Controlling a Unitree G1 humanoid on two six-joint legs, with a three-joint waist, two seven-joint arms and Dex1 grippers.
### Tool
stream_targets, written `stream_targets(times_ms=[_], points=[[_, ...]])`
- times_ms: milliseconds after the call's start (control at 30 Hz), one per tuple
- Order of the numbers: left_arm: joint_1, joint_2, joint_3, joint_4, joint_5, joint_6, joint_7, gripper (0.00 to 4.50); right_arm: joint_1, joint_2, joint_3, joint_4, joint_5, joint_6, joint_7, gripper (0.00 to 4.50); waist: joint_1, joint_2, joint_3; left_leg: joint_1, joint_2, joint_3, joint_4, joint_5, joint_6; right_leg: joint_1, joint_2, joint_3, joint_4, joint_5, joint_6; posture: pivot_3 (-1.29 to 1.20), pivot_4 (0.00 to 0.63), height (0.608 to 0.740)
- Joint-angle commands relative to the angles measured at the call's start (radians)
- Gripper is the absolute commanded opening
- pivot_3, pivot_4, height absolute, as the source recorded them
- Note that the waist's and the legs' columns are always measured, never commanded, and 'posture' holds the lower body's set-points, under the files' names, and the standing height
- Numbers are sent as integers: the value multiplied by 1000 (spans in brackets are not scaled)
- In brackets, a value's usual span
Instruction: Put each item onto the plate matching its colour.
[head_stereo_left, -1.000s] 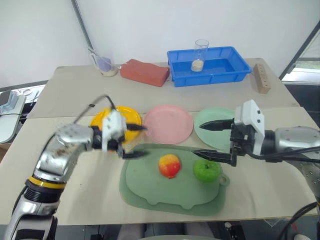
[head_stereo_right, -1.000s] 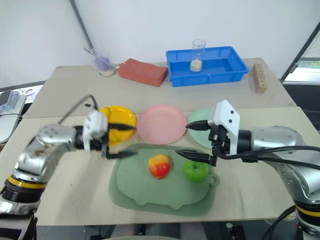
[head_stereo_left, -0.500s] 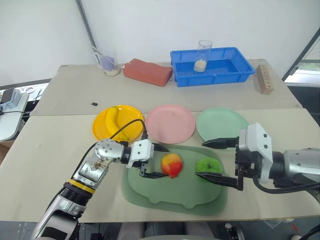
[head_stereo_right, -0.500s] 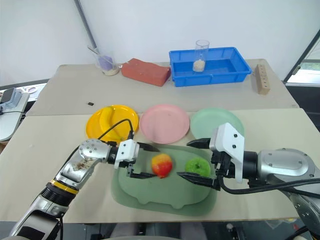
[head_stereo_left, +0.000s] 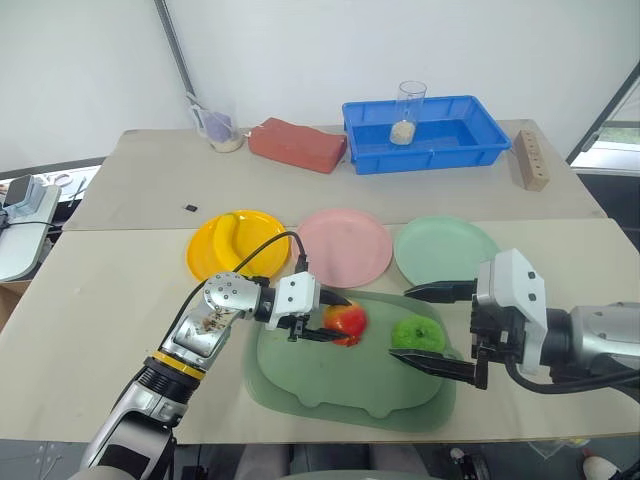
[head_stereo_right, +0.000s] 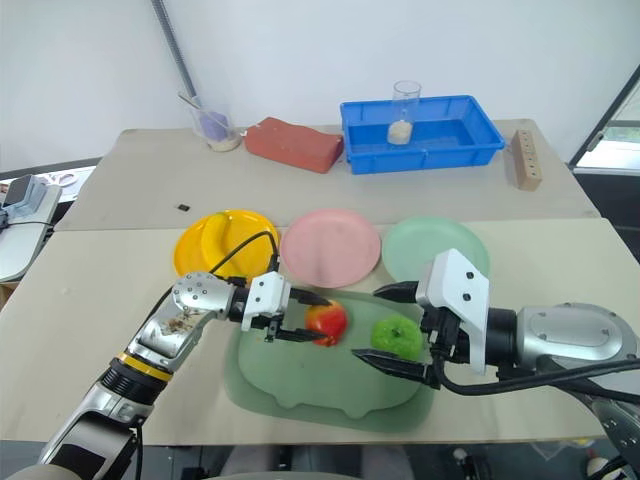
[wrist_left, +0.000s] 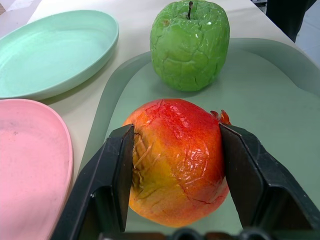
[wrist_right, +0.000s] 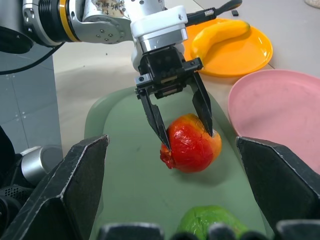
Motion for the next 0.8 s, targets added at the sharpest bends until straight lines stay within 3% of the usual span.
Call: stream_targets(times_ms=[33,200,367,533,700,800], points=[[-33,10,77,7,-58,51,16,2095,-37,-3,-3,16,3,-24,-9,4500,0,0,0,0,0,0,0,0,0,0,0,0,0,0,0,0,150,740],[-146,-6,169,160,-46,59,113,2095,-179,89,107,85,-92,-60,-103,4500,-1,0,0,-1,0,-1,0,0,0,-1,0,-1,0,0,0,0,150,740],[-258,-111,189,370,15,36,276,2095,-330,168,241,172,-226,-38,-208,4500,-1,0,0,-1,-1,-1,0,0,0,0,0,-1,0,0,1,0,150,740],[-323,-187,192,519,59,-40,339,2095,-374,202,274,206,-277,-1,-255,4500,3,1,0,-3,-1,-3,-1,5,8,0,2,-1,2,3,10,0,150,740],[-341,-192,207,536,46,-61,316,4381,-351,189,241,195,-281,18,-241,4500,-2,1,-1,-3,-1,-4,-2,5,8,2,3,0,3,2,11,0,150,740],[-349,-165,225,513,26,-51,279,4450,-327,165,208,182,-265,20,-211,4500,-2,1,-1,-3,0,-4,-2,5,8,2,4,0,3,2,10,0,150,740]])
